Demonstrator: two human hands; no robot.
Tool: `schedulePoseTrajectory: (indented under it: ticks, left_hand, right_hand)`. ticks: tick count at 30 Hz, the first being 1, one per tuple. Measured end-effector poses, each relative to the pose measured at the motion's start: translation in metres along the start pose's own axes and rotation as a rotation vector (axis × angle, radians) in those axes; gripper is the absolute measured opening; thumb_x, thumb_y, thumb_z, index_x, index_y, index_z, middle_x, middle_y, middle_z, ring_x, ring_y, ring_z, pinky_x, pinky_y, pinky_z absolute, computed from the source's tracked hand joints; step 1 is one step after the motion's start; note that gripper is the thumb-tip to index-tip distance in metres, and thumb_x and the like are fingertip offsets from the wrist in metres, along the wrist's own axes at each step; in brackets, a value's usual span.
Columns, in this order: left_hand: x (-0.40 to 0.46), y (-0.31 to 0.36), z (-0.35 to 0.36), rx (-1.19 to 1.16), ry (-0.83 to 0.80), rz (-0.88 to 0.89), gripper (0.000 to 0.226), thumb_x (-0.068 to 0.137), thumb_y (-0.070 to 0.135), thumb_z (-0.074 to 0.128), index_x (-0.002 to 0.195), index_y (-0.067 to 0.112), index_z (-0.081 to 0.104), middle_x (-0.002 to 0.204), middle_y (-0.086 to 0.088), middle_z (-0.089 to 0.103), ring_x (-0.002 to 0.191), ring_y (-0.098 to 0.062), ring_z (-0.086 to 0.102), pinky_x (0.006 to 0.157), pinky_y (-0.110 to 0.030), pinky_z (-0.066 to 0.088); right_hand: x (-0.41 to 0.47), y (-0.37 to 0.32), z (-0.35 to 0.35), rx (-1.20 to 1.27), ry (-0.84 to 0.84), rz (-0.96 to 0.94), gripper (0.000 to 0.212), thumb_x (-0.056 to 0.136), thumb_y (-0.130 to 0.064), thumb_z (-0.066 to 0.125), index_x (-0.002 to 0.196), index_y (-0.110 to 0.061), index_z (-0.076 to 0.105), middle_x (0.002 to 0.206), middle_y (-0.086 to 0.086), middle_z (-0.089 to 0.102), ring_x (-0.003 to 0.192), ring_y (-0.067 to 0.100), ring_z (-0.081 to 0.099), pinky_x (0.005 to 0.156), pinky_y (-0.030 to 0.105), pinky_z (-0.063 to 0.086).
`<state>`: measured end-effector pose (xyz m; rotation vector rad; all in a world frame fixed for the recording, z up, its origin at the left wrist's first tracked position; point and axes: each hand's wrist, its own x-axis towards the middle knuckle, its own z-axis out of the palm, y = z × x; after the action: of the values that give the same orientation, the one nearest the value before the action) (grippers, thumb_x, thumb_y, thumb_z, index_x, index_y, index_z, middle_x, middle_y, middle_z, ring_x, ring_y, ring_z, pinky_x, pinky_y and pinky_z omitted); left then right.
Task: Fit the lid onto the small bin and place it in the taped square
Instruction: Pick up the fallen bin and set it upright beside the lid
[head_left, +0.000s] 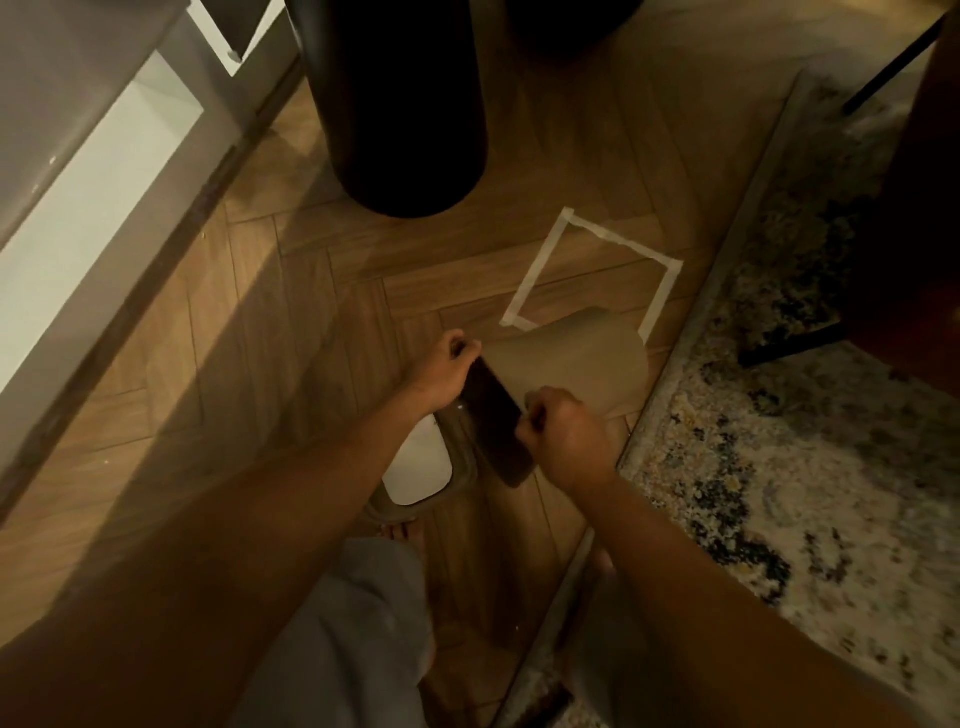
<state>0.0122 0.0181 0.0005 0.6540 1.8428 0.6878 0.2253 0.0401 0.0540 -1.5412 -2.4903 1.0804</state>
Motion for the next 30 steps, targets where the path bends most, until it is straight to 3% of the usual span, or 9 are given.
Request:
schedulePoseTrajectory:
  ticks: [3,9,14,18,22,23,26,27,30]
  left_hand:
    - [-0.006,0.013,-0.004,-0.030,-0.007,0.032,0.056,0.098,0.047,0.050,0.146,0.019,0.044,0.143,0.000,0.052,0.130,-0.018,0.049,0.105,-0.034,0.039]
    - [-0.035,0.027,-0.008,-0.027,-0.051,0.149,0.051,0.103,0.029,0.049,0.152,0.025,0.036,0.134,0.009,0.050,0.120,-0.009,0.051,0.090,-0.020,0.044]
    - [-0.061,0.031,-0.015,0.083,-0.010,0.216,0.041,0.104,0.030,0.042,0.145,0.024,0.043,0.125,0.002,0.059,0.112,-0.017,0.059,0.095,-0.038,0.050]
    - [-0.080,0.043,-0.017,0.104,0.062,0.264,0.032,0.104,0.027,0.041,0.133,0.022,0.054,0.109,0.004,0.063,0.100,-0.015,0.062,0.082,-0.033,0.051]
    - [-0.100,0.054,-0.013,0.094,0.071,0.260,0.033,0.104,0.030,0.042,0.135,0.022,0.054,0.109,0.002,0.065,0.095,-0.012,0.063,0.074,-0.026,0.049]
    - [-0.104,0.054,-0.011,0.088,0.061,0.254,0.034,0.104,0.029,0.042,0.136,0.021,0.053,0.111,0.001,0.065,0.097,-0.014,0.064,0.076,-0.028,0.051]
    - [-0.112,0.053,-0.005,0.061,0.033,0.238,0.036,0.104,0.027,0.044,0.138,0.018,0.051,0.116,-0.002,0.064,0.102,-0.018,0.064,0.084,-0.033,0.053]
    - [-0.114,0.053,-0.003,0.060,0.028,0.228,0.036,0.104,0.028,0.045,0.138,0.018,0.051,0.116,-0.002,0.065,0.101,-0.016,0.063,0.085,-0.033,0.053]
    - [-0.116,0.055,0.004,0.044,0.032,0.175,0.038,0.104,0.033,0.045,0.139,0.019,0.051,0.111,0.006,0.064,0.093,-0.003,0.060,0.076,-0.023,0.049]
  right_hand:
    - [0.015,0.003,-0.035,-0.050,0.082,-0.023,0.018,0.090,-0.024,0.070,0.083,-0.026,0.054,0.091,-0.003,0.056,0.077,0.016,0.058,0.060,0.026,0.042]
    - [0.019,0.016,-0.093,0.108,0.105,0.027,0.016,0.105,-0.034,0.050,0.095,-0.022,0.048,0.082,-0.003,0.054,0.066,0.008,0.050,0.054,0.024,0.033]
    - [0.004,0.013,-0.116,0.330,0.161,0.005,0.017,0.106,-0.038,0.049,0.094,-0.026,0.050,0.074,-0.005,0.056,0.059,0.005,0.051,0.054,0.028,0.040]
    - [-0.002,0.010,-0.120,0.472,0.242,0.106,0.025,0.102,-0.042,0.055,0.116,-0.021,0.052,0.092,-0.013,0.059,0.080,0.000,0.059,0.066,0.028,0.051]
    - [-0.026,0.022,-0.114,0.580,0.169,0.209,0.034,0.100,-0.041,0.060,0.130,-0.031,0.049,0.104,-0.027,0.056,0.092,-0.006,0.059,0.062,0.007,0.051]
    - [-0.032,0.028,-0.109,0.612,0.119,0.232,0.033,0.101,-0.039,0.060,0.131,-0.030,0.049,0.107,-0.022,0.059,0.094,0.000,0.062,0.066,0.010,0.054]
    - [-0.039,0.041,-0.098,0.739,-0.007,0.350,0.028,0.103,-0.028,0.058,0.130,-0.026,0.052,0.124,0.001,0.067,0.109,0.024,0.068,0.091,0.047,0.060]
    - [-0.040,0.044,-0.098,0.754,-0.002,0.379,0.026,0.104,-0.023,0.057,0.130,-0.023,0.055,0.125,0.005,0.068,0.110,0.026,0.069,0.095,0.051,0.058]
    - [-0.043,0.050,-0.099,0.744,0.036,0.418,0.030,0.106,-0.018,0.051,0.133,-0.011,0.064,0.116,0.007,0.072,0.101,0.024,0.069,0.092,0.044,0.057]
